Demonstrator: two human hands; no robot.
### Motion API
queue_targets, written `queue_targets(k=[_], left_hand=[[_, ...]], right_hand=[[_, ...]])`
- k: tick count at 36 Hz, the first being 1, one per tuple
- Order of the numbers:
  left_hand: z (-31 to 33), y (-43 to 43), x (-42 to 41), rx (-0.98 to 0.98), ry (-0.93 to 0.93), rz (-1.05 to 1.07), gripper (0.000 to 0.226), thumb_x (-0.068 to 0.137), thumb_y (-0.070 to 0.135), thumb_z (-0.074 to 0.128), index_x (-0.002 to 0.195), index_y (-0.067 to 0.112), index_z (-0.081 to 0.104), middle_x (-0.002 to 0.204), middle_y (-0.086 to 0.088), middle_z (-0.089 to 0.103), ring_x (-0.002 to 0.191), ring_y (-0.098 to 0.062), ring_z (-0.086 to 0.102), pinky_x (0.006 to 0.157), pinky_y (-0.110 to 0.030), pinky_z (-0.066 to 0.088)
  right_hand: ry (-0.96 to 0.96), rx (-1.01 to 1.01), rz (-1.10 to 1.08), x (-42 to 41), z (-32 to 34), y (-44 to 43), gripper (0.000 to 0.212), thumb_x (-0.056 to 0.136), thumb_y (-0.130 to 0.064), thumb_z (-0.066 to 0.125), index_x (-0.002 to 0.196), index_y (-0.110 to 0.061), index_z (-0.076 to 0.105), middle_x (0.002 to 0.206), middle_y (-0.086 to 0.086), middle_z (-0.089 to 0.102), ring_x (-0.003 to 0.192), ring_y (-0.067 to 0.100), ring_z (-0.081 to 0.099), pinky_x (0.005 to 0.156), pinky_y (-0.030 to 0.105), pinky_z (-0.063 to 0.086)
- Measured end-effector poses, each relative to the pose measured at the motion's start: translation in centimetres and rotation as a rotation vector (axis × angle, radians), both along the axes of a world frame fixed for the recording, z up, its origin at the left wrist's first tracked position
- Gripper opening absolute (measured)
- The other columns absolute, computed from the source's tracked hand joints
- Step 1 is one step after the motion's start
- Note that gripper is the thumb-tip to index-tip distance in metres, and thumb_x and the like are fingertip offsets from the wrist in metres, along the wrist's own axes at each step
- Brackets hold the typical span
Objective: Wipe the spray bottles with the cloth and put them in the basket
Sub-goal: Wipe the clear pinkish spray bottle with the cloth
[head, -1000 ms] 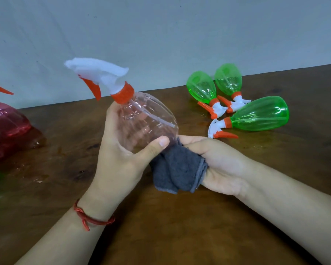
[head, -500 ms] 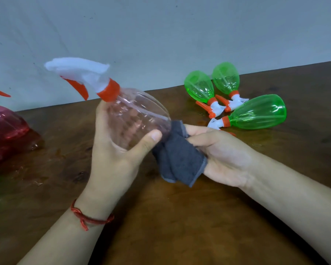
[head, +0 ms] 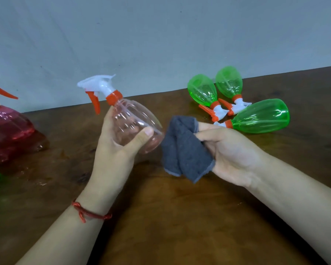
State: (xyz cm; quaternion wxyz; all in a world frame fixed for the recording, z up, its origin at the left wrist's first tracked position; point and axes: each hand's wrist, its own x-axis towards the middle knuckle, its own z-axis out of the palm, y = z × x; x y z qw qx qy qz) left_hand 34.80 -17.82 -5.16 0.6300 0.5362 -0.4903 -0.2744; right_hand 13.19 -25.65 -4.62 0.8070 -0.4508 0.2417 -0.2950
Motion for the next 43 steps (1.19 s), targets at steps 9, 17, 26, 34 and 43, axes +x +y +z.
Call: queue_targets(k=[9, 17, 26, 34, 43], left_hand=[[-0.5, 0.8, -1.7, 0.136, -0.156, -0.038, 0.109, 0.068, 0.038, 0.102, 0.157, 0.053, 0.039, 0.135, 0.006, 0.065, 0.119, -0.017, 0.074, 0.098, -0.046, 0.063], [-0.3, 1.7, -3.3, 0.17, -0.341, -0.065, 0.124, 0.071, 0.037, 0.099, 0.16, 0.065, 0.017, 0.123, 0.022, 0.065, 0.119, 0.0, 0.068, 0.096, -0.027, 0.061], [-0.5, 2.2, -5.2, 0.133, -0.491, -0.14, 0.116, 0.073, 0.033, 0.098, 0.159, 0.065, 0.026, 0.131, 0.018, 0.061, 0.128, -0.008, 0.063, 0.094, -0.008, 0.051], [-0.5, 2.2, -5.6, 0.143, -0.502, -0.069, 0.108, 0.07, 0.043, 0.098, 0.156, 0.054, 0.034, 0.132, 0.027, 0.057, 0.125, 0.003, 0.061, 0.093, -0.003, 0.048], [-0.3, 1.9, -5.4, 0.164, -0.486, -0.046, 0.1, 0.069, 0.047, 0.096, 0.151, 0.052, 0.039, 0.131, 0.029, 0.06, 0.124, 0.007, 0.06, 0.092, -0.004, 0.05]], right_hand=[[-0.054, -0.054, -0.346, -1.7, 0.7, -3.1, 0.036, 0.105, -0.002, 0.043, 0.13, -0.012, 0.067, 0.106, 0.007, 0.073, 0.094, 0.02, 0.074, 0.073, 0.033, 0.062], [0.082, -0.445, -0.801, -2.4, 2.0, -2.7, 0.024, 0.106, -0.004, 0.058, 0.115, -0.022, 0.069, 0.101, -0.003, 0.077, 0.093, 0.018, 0.077, 0.071, 0.043, 0.065], [0.324, -1.139, -0.85, -1.3, 1.4, -1.7, 0.037, 0.102, 0.006, 0.057, 0.125, -0.016, 0.076, 0.134, -0.004, 0.072, 0.131, 0.008, 0.063, 0.115, 0.035, 0.048], [0.524, -1.566, -0.569, -0.7, 0.7, -1.4, 0.042, 0.103, 0.008, 0.054, 0.133, -0.013, 0.073, 0.149, -0.002, 0.062, 0.151, 0.017, 0.045, 0.126, 0.036, 0.033], [0.536, -1.547, -0.543, -1.0, 1.3, -1.6, 0.043, 0.104, 0.006, 0.052, 0.136, -0.014, 0.071, 0.148, -0.004, 0.062, 0.149, 0.012, 0.047, 0.126, 0.034, 0.034]])
